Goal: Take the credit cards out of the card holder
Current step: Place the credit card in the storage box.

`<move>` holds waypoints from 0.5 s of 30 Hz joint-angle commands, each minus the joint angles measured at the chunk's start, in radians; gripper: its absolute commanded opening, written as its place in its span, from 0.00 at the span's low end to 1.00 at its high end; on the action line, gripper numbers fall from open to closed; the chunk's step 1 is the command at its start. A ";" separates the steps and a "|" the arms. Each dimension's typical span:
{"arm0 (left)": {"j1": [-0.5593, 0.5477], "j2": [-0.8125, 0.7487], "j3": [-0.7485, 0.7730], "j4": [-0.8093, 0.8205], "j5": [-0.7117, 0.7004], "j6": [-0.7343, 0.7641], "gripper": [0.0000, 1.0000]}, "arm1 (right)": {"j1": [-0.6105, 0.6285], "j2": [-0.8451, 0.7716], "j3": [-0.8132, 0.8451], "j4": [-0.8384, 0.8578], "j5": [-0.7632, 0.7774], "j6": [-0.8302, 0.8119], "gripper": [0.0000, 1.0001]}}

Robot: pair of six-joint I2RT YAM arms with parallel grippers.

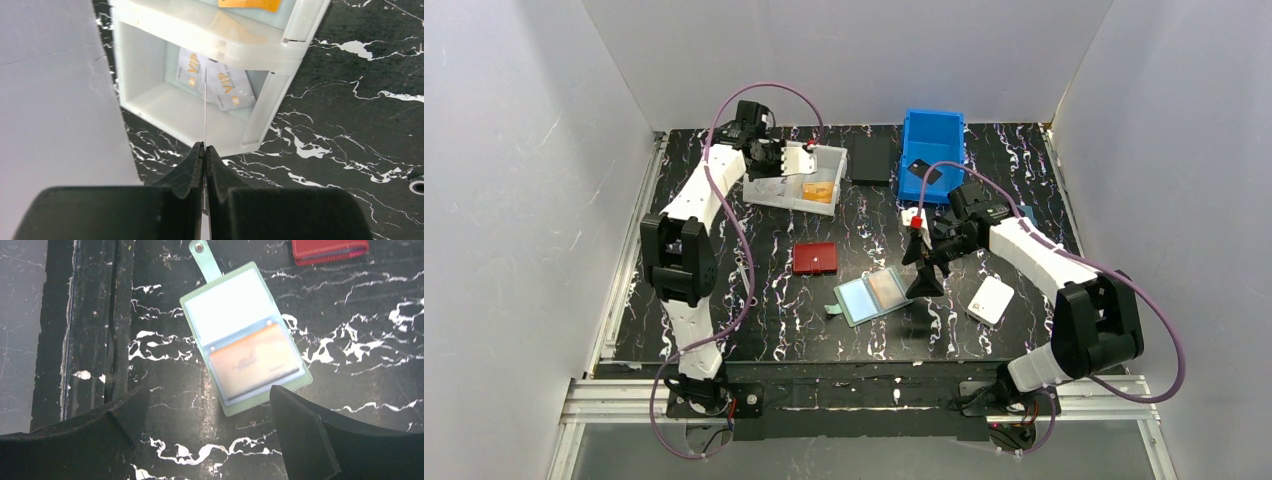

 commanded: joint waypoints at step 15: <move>0.060 0.112 0.072 -0.039 0.094 0.013 0.00 | -0.037 0.084 0.062 -0.103 -0.056 -0.084 0.98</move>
